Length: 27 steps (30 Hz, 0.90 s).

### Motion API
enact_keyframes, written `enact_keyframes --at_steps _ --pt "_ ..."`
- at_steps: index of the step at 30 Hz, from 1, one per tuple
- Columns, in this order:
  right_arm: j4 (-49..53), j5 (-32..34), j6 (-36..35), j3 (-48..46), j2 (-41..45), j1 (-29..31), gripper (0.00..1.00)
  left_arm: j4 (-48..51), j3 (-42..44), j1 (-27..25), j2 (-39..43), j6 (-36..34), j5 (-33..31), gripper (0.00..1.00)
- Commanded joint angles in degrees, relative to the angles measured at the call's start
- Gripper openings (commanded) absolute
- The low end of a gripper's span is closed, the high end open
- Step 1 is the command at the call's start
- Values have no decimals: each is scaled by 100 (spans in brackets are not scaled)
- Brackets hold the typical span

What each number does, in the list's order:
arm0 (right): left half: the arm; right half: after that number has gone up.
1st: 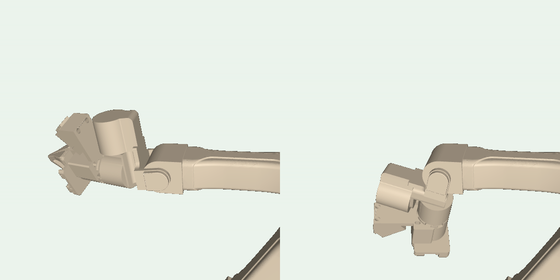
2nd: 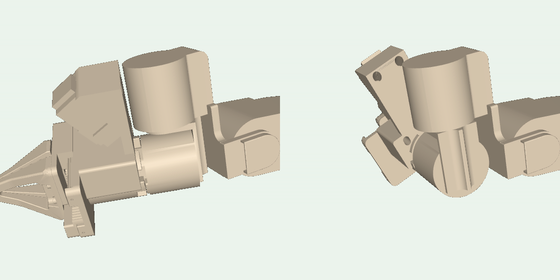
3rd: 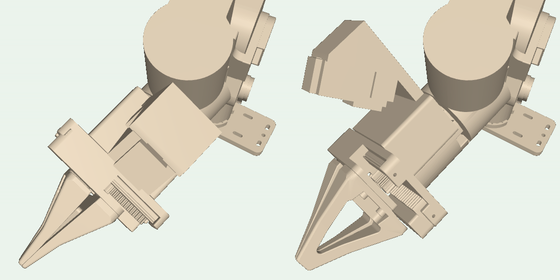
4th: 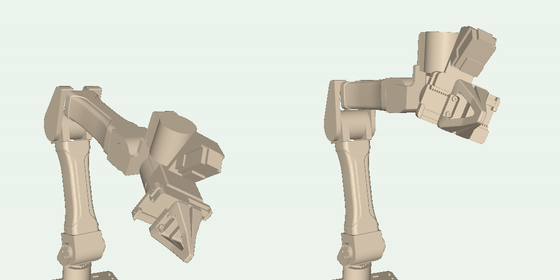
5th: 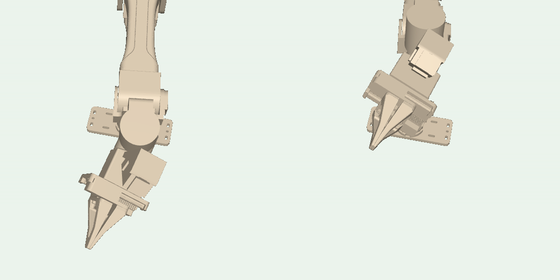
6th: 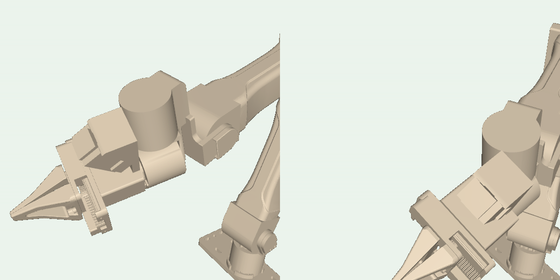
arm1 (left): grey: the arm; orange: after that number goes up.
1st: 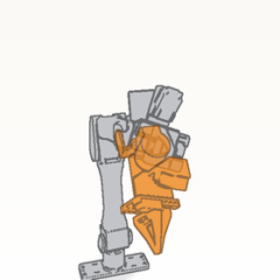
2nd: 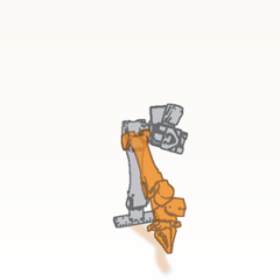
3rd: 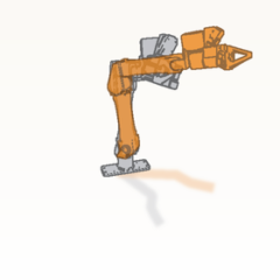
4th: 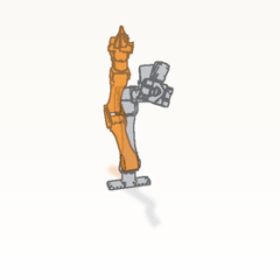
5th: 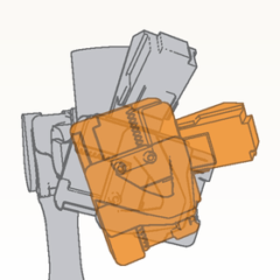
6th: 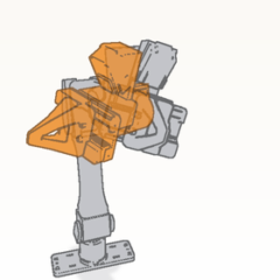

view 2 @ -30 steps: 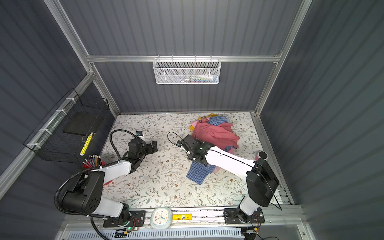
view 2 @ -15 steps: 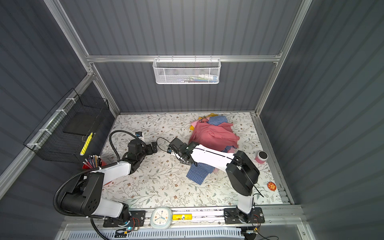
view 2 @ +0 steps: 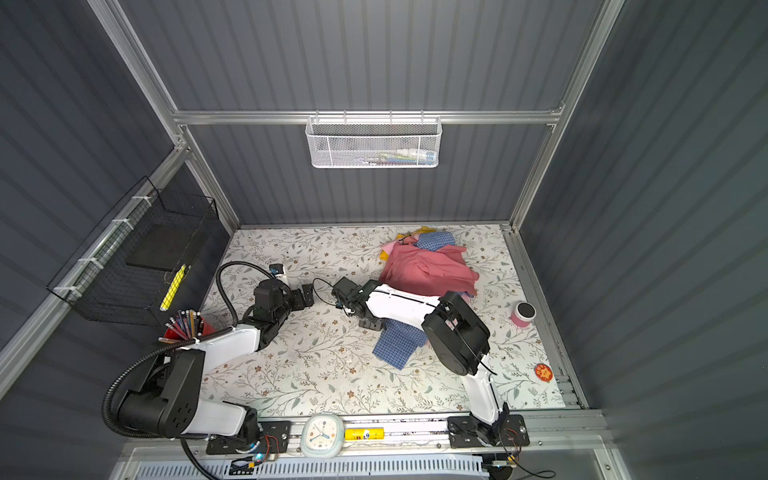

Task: Pick out a specific cloth from the pile
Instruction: 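Grasp the ribbed red-pink sweater with the right gripper and pull it aside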

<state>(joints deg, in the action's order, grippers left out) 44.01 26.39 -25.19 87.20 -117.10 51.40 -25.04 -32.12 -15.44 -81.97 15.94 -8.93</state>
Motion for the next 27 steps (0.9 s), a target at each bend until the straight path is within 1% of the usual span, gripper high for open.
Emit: enact_keyframes --at_steps 1,6,10,13,18,20,22,27 --pt "229 214 213 171 -145 -93 50 85 92 6 129 63 -12 100" --pt "96 212 234 282 -341 -223 51 134 79 6 130 57 -4 100" --pt "-121 157 238 302 -504 -438 47 157 75 6 154 62 -19 100" --pt "-208 97 189 380 -690 -551 42 168 71 6 143 63 -19 100" --pt "-263 -76 150 439 -923 -587 40 252 22 6 149 54 -36 100" --pt "-306 -88 169 395 -938 -619 34 272 21 6 174 41 -47 100" --pt "-312 -139 240 381 -900 -661 23 302 13 6 201 32 -65 100" --pt "-418 -264 462 319 -515 -690 5 351 -25 6 195 32 -74 100"
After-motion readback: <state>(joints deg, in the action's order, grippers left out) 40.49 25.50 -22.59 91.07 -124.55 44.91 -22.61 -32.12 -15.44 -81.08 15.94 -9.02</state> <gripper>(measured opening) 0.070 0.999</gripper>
